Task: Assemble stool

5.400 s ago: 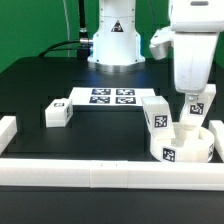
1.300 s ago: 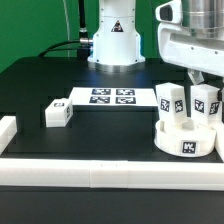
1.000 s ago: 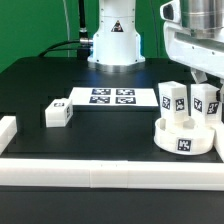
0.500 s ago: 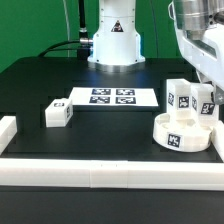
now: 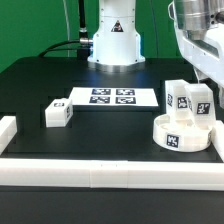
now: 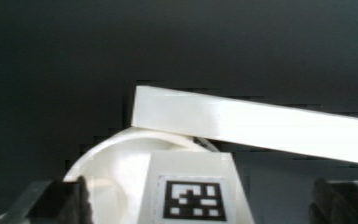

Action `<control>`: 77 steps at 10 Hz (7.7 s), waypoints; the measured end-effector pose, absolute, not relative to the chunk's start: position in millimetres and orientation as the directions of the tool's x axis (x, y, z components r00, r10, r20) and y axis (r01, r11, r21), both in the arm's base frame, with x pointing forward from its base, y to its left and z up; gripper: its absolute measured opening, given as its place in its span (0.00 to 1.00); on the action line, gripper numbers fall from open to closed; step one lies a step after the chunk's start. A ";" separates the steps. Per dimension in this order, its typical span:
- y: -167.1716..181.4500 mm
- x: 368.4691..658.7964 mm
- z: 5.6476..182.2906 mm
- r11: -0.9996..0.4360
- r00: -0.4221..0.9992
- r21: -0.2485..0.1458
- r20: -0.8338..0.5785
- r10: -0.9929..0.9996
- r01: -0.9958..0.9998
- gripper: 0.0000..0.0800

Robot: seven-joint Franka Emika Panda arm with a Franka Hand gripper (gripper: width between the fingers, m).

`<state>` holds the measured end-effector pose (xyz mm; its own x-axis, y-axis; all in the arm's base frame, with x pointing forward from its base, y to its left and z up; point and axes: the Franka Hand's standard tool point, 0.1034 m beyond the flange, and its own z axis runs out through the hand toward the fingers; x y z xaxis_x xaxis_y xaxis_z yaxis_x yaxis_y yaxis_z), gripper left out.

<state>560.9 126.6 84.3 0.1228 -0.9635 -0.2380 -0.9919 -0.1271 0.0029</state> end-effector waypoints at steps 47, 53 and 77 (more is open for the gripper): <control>104.3 567.7 89.3 0.003 -0.003 -0.008 0.050 0.999 1.000 0.42; 104.1 569.3 91.0 -0.180 0.181 -0.021 0.046 0.982 0.983 0.42; 109.2 569.8 90.1 -0.906 0.910 -0.085 -0.054 -0.411 -0.414 0.42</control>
Offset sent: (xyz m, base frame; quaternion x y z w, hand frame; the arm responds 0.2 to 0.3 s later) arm 0.0056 -0.0100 0.0309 0.0089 -0.0272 -0.0299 0.9991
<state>569.8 109.2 90.1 0.9101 -0.4108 -0.0539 -0.4141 -0.9062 -0.0854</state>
